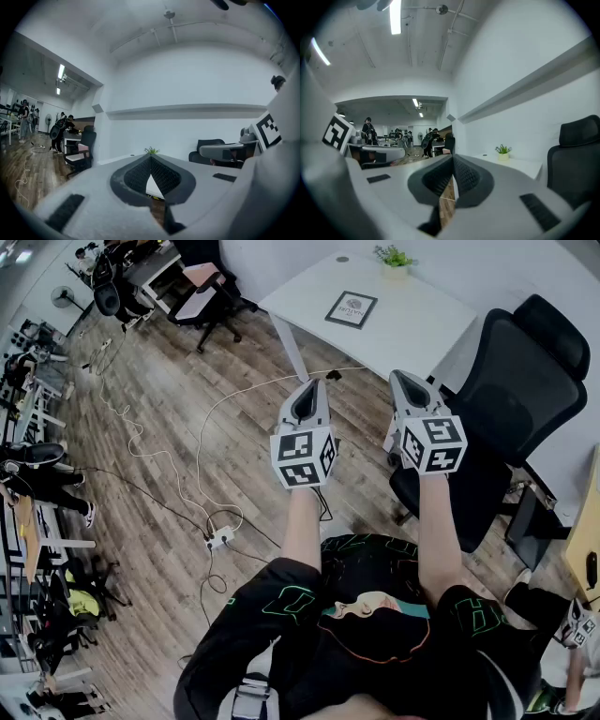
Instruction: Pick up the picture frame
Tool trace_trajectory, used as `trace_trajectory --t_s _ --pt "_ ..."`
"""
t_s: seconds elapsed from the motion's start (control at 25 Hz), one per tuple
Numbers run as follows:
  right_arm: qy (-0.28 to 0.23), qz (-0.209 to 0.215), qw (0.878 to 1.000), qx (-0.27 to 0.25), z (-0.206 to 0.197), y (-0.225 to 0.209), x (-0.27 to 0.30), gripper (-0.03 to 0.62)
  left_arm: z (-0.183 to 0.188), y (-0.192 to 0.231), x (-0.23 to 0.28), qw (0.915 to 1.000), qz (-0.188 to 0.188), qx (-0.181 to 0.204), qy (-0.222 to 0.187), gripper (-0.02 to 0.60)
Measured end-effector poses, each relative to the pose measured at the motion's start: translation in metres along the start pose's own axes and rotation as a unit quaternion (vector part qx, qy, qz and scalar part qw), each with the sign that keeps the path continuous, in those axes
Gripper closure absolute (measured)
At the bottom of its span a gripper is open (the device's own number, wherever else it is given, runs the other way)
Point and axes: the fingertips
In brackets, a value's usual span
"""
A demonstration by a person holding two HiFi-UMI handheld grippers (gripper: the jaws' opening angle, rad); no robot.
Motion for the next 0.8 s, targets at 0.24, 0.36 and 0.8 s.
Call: trace_trajectory --t_s 0.24,0.36,0.8 --pt "-0.011 -0.005 1.000 0.012 0.005 -0.006 0.000 0.589 0.005 0.002 -0.004 0.9998 0.013 0.012 -0.003 0.581" --pt "-0.013 0.003 1.000 0.019 0.003 -0.006 0.005 0.589 0.003 0.005 -0.006 0.9997 0.020 0.015 -0.002 0.581" --pt "0.009 0.027 0.998 0.052 -0.020 0.015 0.040 0.589 -0.024 0.053 -0.021 0.9973 0.066 -0.024 0.022 0.580"
Point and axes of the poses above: the fingertips, and each gripper's own axes: x forward along the fingers, y to its left, z out of its top, and after that the axes turned 3 degrees about x, right-handed
